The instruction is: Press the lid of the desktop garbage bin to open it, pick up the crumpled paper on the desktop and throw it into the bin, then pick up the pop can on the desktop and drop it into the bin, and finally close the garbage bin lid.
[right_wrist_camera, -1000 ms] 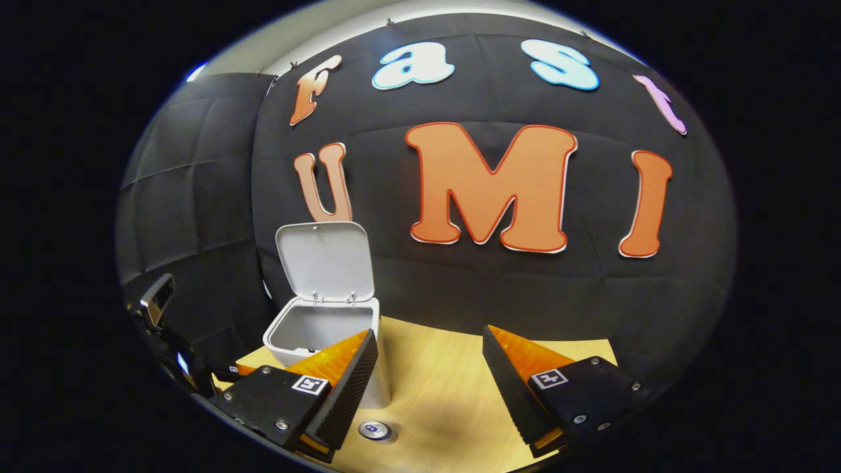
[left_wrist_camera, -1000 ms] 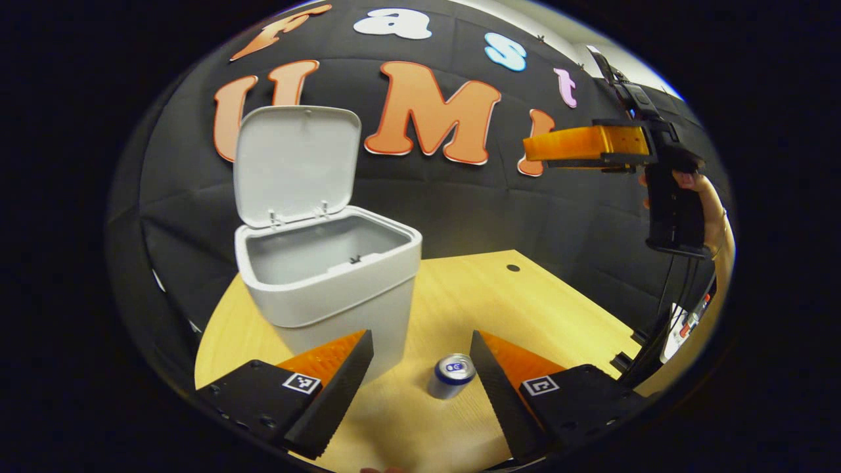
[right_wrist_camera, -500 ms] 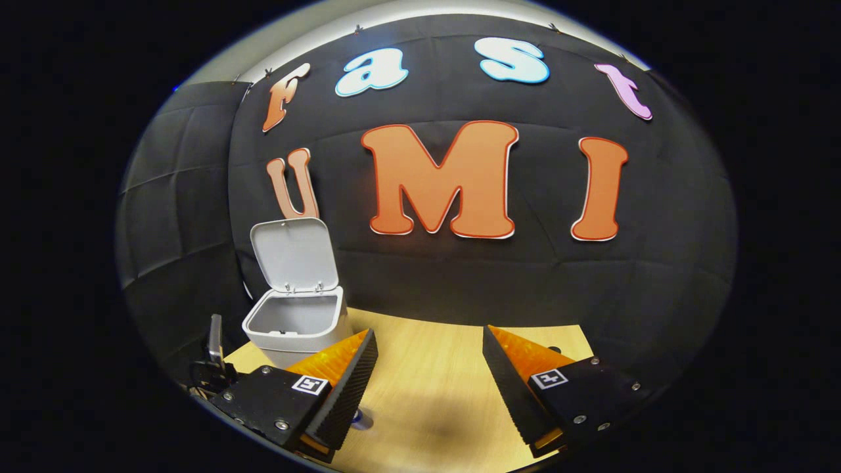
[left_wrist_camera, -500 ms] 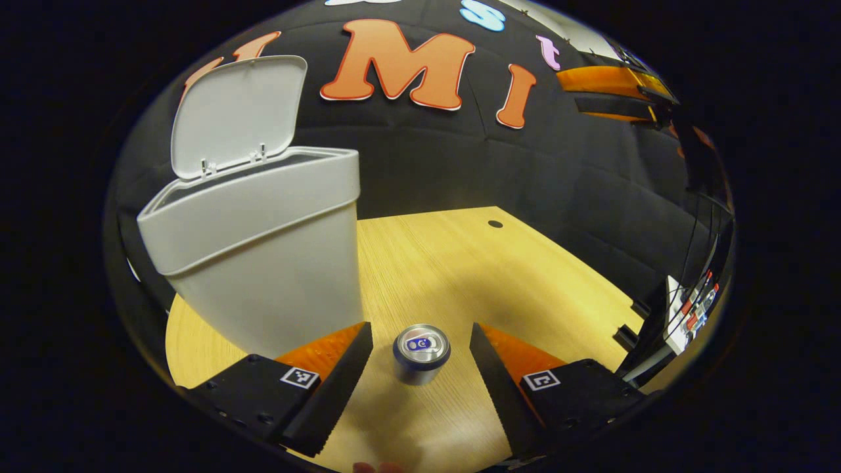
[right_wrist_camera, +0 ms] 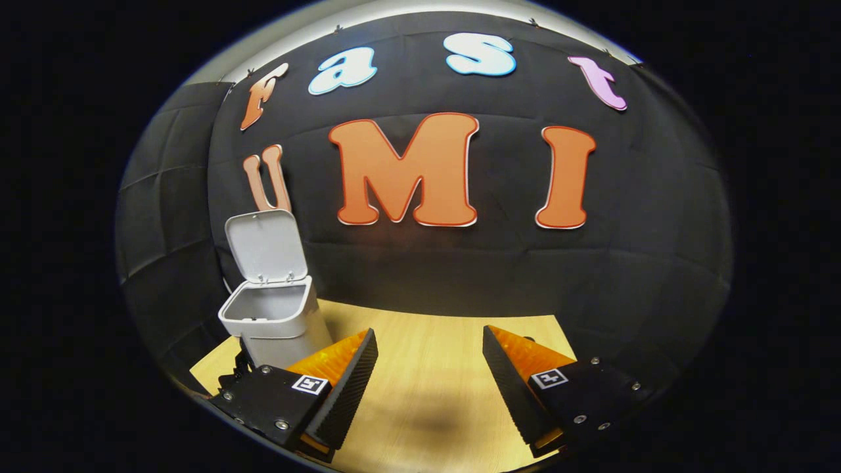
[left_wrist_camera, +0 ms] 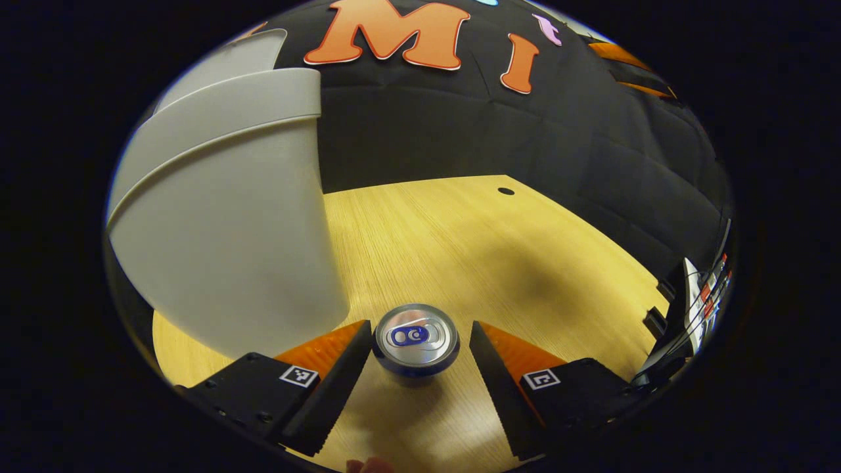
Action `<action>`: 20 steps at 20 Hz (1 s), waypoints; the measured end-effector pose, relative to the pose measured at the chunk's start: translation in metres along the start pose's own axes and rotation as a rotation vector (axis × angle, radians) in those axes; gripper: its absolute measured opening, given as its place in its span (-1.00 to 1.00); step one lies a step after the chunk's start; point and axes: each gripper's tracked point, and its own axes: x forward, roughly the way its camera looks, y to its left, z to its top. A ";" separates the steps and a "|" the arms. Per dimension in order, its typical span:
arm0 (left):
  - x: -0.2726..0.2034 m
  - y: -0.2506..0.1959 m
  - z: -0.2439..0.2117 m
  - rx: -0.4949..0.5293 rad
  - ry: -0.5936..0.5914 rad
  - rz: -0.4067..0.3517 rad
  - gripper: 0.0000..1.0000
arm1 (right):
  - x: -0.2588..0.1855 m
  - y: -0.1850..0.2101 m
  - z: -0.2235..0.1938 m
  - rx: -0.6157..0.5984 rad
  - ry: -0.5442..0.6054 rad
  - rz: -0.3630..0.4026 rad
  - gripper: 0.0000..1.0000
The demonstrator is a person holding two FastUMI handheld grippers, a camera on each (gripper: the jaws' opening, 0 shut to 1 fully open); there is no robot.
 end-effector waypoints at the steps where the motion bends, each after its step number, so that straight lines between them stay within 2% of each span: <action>1: 0.004 0.000 -0.002 -0.004 0.001 0.008 0.94 | 0.000 -0.004 -0.002 0.011 -0.003 -0.012 0.92; 7: 0.029 0.003 -0.011 0.010 0.007 0.027 0.94 | 0.002 -0.014 -0.023 0.046 0.034 -0.026 0.92; 11: 0.038 0.004 -0.016 -0.032 0.017 0.042 0.93 | 0.006 -0.013 -0.029 0.044 0.052 -0.028 0.92; 12: 0.038 0.003 -0.018 -0.032 0.015 0.041 0.72 | 0.006 -0.014 -0.030 0.044 0.053 -0.030 0.92; 17: 0.028 0.005 -0.006 -0.046 0.004 0.045 0.70 | 0.007 -0.012 -0.034 0.050 0.059 -0.032 0.92; 20: 0.004 0.008 0.008 -0.055 -0.016 0.052 0.70 | 0.006 -0.010 -0.034 0.049 0.057 -0.029 0.92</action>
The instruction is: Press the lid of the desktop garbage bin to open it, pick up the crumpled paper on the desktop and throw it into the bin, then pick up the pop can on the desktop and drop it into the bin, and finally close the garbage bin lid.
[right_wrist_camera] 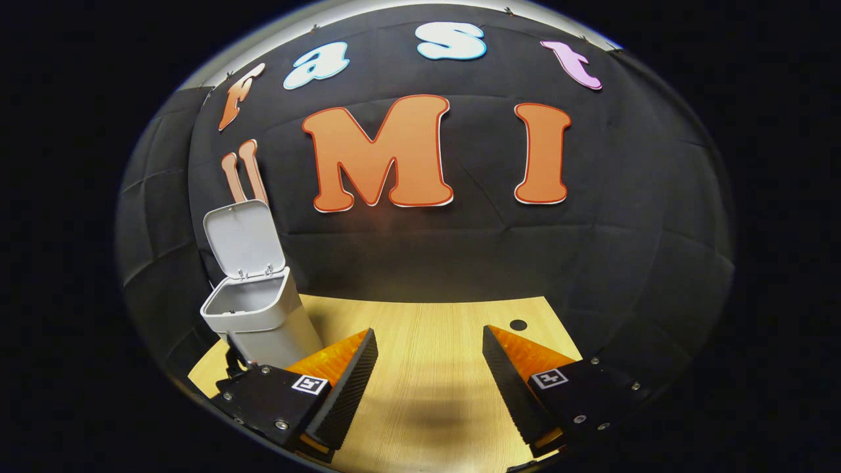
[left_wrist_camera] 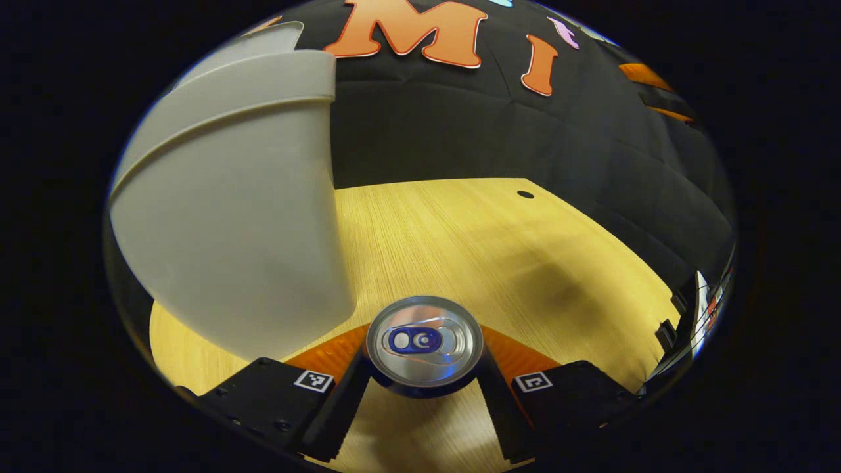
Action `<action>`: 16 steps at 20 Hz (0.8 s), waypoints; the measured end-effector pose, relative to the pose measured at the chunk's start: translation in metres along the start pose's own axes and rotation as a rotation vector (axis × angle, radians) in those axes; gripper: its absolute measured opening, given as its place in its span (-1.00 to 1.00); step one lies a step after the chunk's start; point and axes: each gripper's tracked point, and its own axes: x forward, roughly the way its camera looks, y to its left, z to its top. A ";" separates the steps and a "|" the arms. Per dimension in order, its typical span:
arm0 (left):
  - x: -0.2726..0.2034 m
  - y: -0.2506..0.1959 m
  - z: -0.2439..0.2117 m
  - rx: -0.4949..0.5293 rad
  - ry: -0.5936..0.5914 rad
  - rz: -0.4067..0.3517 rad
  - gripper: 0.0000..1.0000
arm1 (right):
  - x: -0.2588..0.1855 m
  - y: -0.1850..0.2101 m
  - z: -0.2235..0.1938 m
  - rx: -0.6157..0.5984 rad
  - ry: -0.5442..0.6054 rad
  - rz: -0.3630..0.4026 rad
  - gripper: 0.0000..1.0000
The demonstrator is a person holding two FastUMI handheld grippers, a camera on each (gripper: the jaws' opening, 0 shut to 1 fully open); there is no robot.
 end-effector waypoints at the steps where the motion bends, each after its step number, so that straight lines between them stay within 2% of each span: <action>1: -0.008 0.000 0.007 -0.011 -0.007 -0.001 0.69 | 0.000 0.002 0.000 0.002 0.000 0.005 0.92; 5: -0.045 0.006 0.030 -0.042 0.007 0.007 0.69 | 0.001 0.013 0.005 0.010 -0.011 0.020 0.92; 11: -0.110 0.010 0.082 -0.029 -0.026 0.024 0.69 | 0.005 0.022 0.007 0.006 -0.027 0.023 0.92; 16: -0.158 0.013 0.132 -0.035 -0.081 0.006 0.69 | 0.009 0.028 0.012 0.032 -0.044 0.039 0.92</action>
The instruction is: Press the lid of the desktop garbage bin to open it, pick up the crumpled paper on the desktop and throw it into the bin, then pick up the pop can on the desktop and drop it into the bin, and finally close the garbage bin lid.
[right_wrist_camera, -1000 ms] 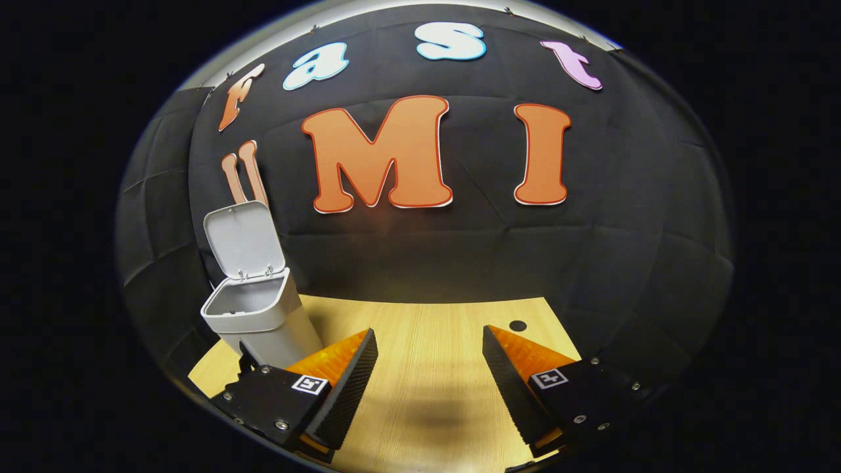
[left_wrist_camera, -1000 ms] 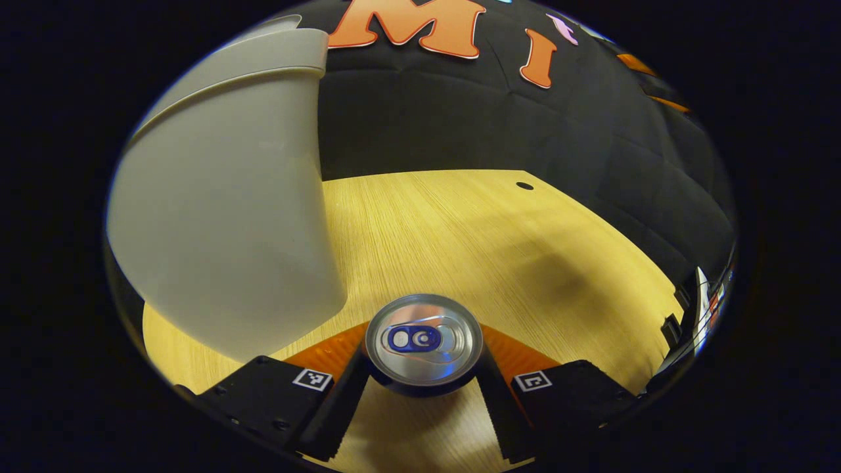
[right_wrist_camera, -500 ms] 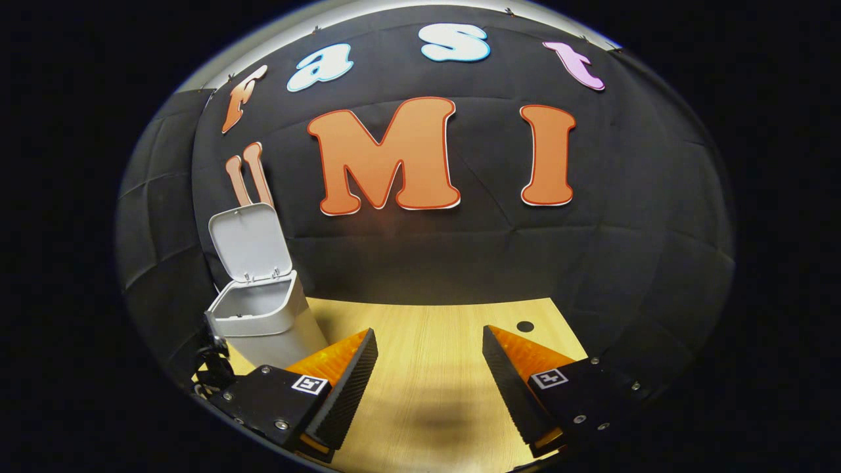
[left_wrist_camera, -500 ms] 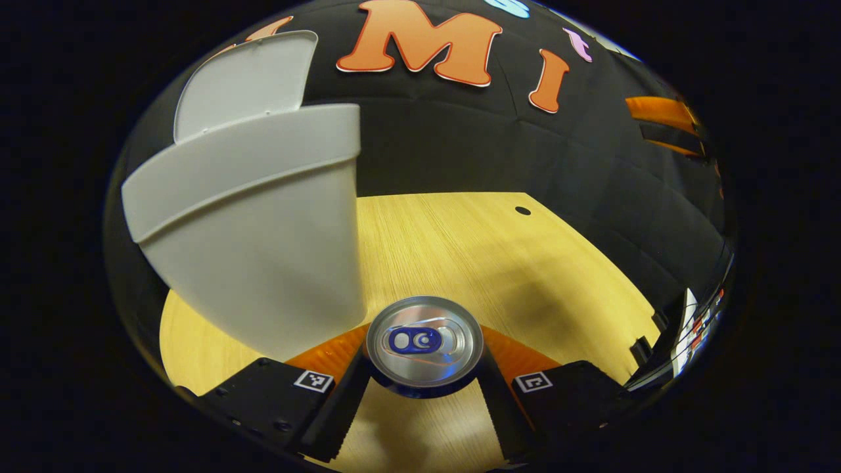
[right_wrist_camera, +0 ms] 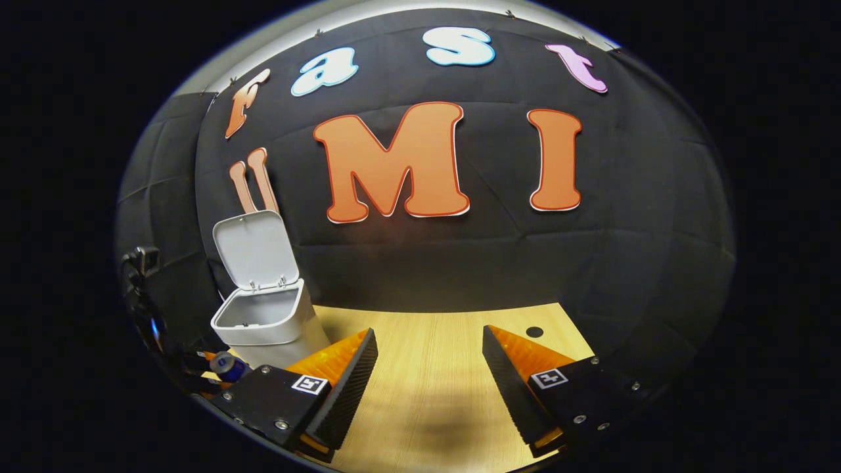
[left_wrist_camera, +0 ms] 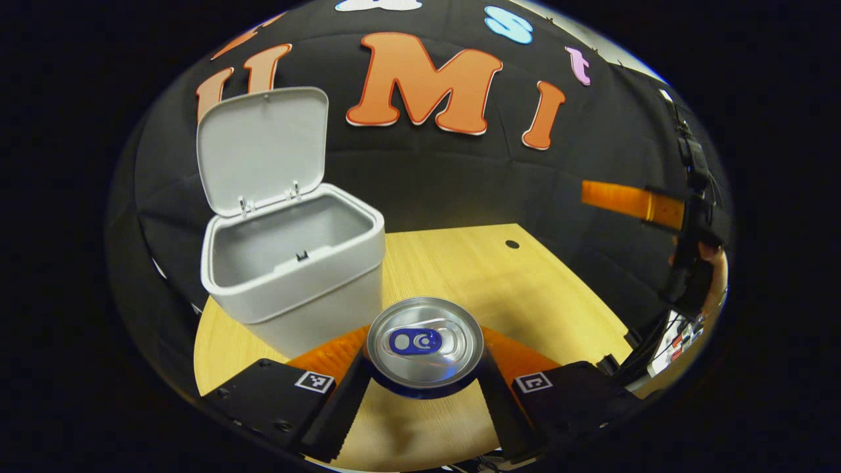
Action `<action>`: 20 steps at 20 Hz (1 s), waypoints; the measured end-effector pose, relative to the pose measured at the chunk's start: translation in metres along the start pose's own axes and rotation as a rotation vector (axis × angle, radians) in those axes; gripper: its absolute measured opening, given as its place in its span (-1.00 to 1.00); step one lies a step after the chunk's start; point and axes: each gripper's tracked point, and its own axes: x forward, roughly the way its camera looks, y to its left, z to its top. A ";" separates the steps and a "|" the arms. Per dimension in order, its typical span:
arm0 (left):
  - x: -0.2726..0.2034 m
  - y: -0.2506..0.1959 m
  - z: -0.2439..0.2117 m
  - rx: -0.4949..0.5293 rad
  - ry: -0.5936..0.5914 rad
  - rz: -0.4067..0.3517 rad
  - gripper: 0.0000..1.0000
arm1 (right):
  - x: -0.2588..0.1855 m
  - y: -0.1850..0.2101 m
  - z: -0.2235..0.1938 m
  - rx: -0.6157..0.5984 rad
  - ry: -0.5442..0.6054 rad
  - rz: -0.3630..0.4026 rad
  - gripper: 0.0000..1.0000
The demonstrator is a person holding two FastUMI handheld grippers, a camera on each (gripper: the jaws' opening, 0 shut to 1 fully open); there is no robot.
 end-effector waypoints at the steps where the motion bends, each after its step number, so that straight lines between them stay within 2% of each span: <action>1: -0.006 0.002 0.011 0.007 -0.014 0.002 0.69 | 0.001 0.001 0.002 0.007 -0.003 0.004 0.92; 7: -0.047 0.022 0.066 0.034 -0.100 0.042 0.67 | 0.003 0.006 0.003 0.024 -0.011 0.010 0.92; 9: -0.054 0.034 0.087 0.028 -0.131 0.053 0.68 | 0.003 0.009 0.004 0.021 -0.009 0.015 1.00; 10: -0.056 0.045 0.098 0.026 -0.147 0.073 0.69 | 0.004 0.010 0.003 0.016 -0.009 0.015 0.92; 15: -0.058 0.102 0.138 0.031 -0.217 0.185 0.67 | 0.005 0.011 0.005 0.013 -0.006 0.014 0.92; 20: -0.031 0.142 0.159 0.044 -0.238 0.267 0.66 | 0.007 0.009 -0.002 0.008 0.015 0.005 0.92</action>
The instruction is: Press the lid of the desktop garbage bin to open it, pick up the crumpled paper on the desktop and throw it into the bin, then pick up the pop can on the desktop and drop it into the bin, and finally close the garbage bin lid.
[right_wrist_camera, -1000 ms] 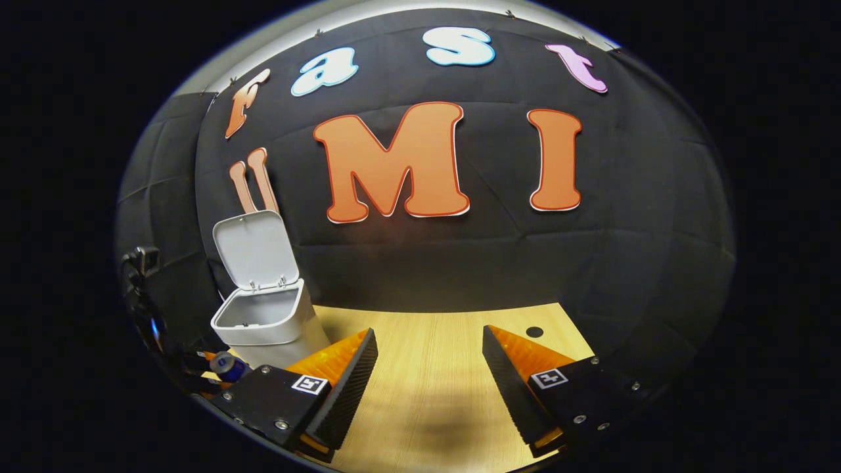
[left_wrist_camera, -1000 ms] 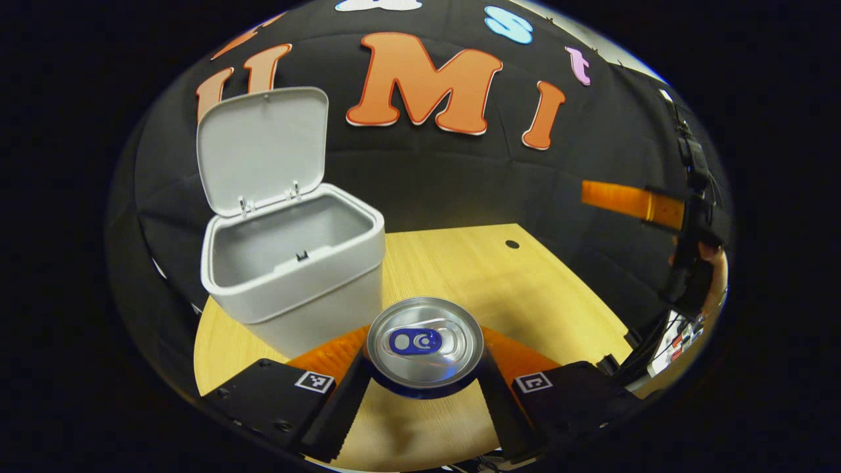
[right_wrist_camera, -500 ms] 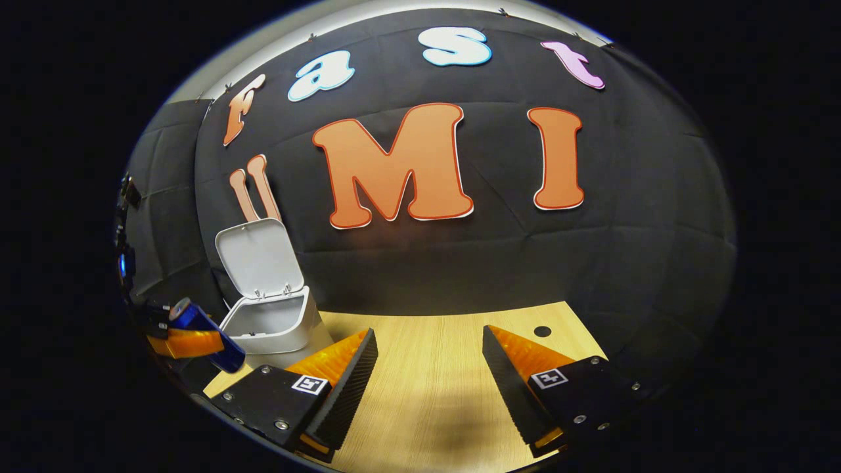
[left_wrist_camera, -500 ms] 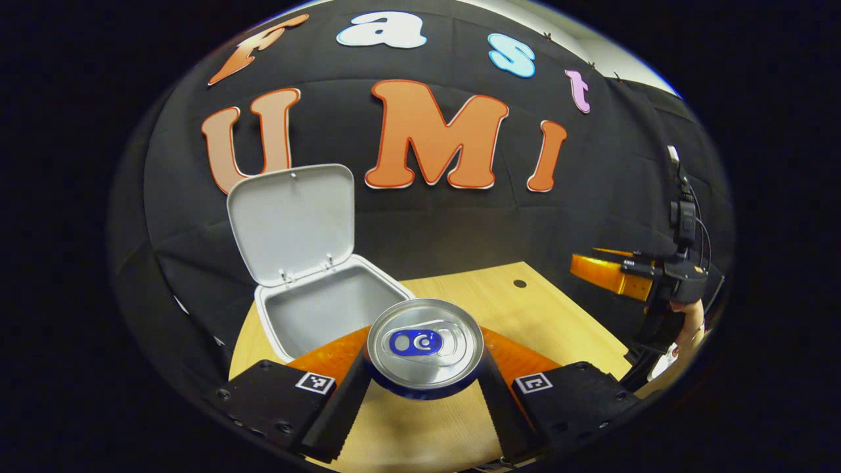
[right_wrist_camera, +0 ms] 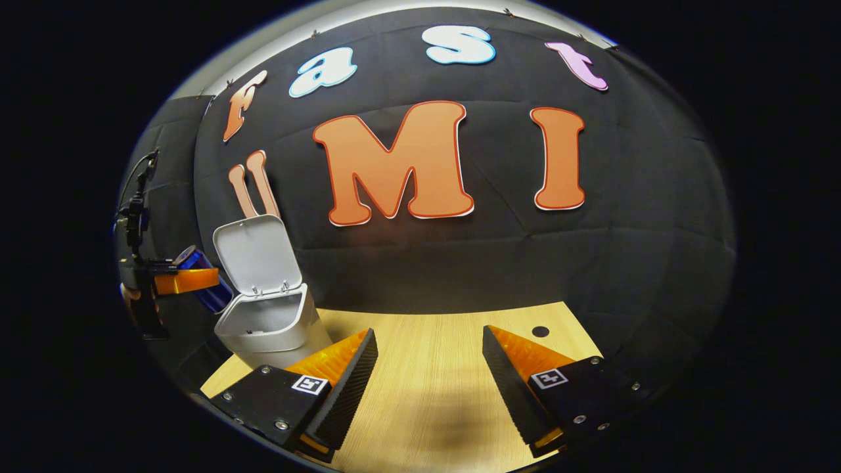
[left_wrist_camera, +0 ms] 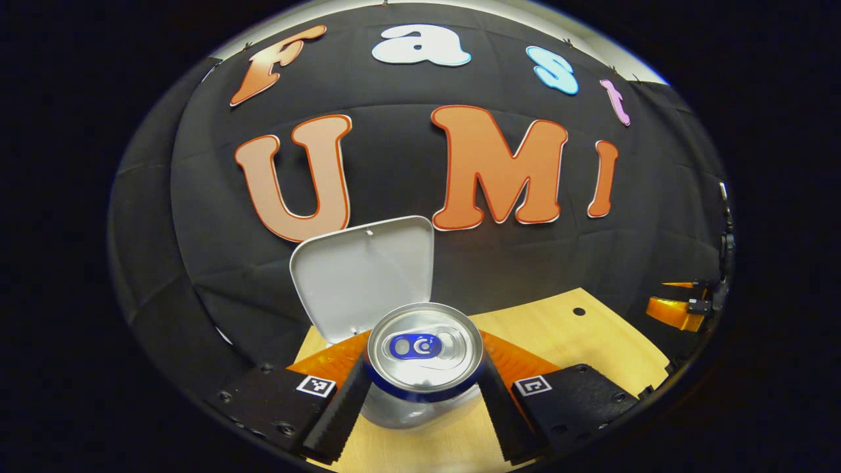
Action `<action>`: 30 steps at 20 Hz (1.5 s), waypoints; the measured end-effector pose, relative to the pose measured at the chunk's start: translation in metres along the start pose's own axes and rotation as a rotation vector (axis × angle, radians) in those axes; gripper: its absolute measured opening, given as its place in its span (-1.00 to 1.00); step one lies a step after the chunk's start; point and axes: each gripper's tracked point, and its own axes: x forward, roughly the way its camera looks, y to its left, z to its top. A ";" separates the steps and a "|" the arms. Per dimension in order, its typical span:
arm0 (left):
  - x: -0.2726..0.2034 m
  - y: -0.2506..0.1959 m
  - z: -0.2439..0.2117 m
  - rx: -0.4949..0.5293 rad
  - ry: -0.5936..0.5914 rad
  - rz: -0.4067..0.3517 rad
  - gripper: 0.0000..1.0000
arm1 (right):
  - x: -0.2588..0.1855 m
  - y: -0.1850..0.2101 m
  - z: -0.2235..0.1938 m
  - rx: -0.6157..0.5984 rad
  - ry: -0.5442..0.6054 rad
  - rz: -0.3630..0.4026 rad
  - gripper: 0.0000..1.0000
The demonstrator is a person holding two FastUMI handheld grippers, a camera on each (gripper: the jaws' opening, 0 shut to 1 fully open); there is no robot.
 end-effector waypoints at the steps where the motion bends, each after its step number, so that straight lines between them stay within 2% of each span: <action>1: 0.005 0.003 -0.008 -0.017 0.010 -0.002 0.66 | 0.001 0.000 -0.002 -0.003 0.006 -0.002 0.92; 6: 0.046 0.006 -0.042 -0.104 0.086 -0.029 0.67 | 0.002 -0.001 -0.007 -0.016 0.026 -0.010 0.92; 11: 0.062 0.017 -0.063 -0.131 0.124 -0.010 0.70 | 0.004 -0.002 -0.012 -0.010 0.041 -0.015 0.92; 13: 0.061 0.019 -0.063 -0.130 0.119 0.005 0.77 | 0.003 0.000 -0.013 -0.009 0.047 -0.013 0.92; 14: 0.059 0.019 -0.064 -0.130 0.116 0.011 0.94 | 0.003 0.000 -0.015 -0.008 0.051 -0.012 0.92; 22: 0.048 0.009 -0.060 -0.130 0.100 -0.010 0.94 | 0.000 0.003 -0.016 0.000 0.057 0.000 0.92; 30: 0.021 0.026 -0.037 -0.084 0.022 0.045 0.92 | -0.003 0.013 -0.016 0.004 0.057 0.025 0.92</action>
